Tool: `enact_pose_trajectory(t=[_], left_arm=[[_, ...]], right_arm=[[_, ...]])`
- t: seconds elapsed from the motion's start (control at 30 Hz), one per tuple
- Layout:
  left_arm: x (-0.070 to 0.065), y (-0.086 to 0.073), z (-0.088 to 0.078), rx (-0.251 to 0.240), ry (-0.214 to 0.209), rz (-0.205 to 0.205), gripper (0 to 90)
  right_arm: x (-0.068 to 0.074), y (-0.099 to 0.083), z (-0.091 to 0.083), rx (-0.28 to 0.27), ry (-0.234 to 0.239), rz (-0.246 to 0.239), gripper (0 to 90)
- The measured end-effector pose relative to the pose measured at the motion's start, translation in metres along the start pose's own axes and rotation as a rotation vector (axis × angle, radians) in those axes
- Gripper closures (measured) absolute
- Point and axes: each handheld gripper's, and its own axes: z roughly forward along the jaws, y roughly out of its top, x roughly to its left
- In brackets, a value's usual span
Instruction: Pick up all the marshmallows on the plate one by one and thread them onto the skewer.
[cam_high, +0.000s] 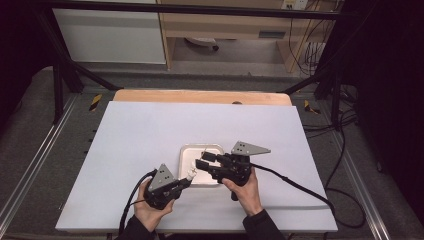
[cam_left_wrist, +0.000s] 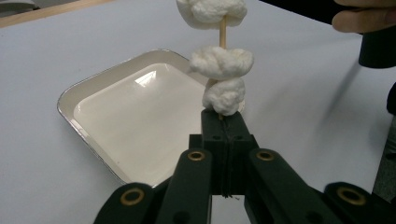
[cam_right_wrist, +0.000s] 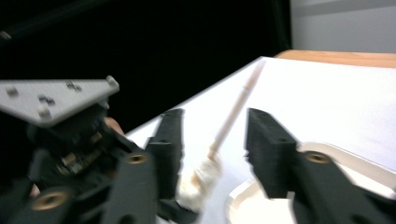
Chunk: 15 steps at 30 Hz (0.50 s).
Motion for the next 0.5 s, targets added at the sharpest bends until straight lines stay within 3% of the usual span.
enact_pose_trajectory(t=[0.17,0.4,0.5], left_arm=[[0.006,-0.001,0.002,0.028,0.0,-0.019,89.4],[0.012,-0.001,0.002,0.063,0.011,-0.032,89.3],[0.016,-0.001,0.003,0.088,0.01,-0.046,89.3]], right_arm=[[-0.013,-0.006,-0.014,0.071,-0.05,-0.003,28.1],[-0.035,-0.026,-0.031,0.185,-0.16,-0.067,11.1],[-0.044,-0.032,-0.039,0.233,-0.186,-0.092,6.9]])
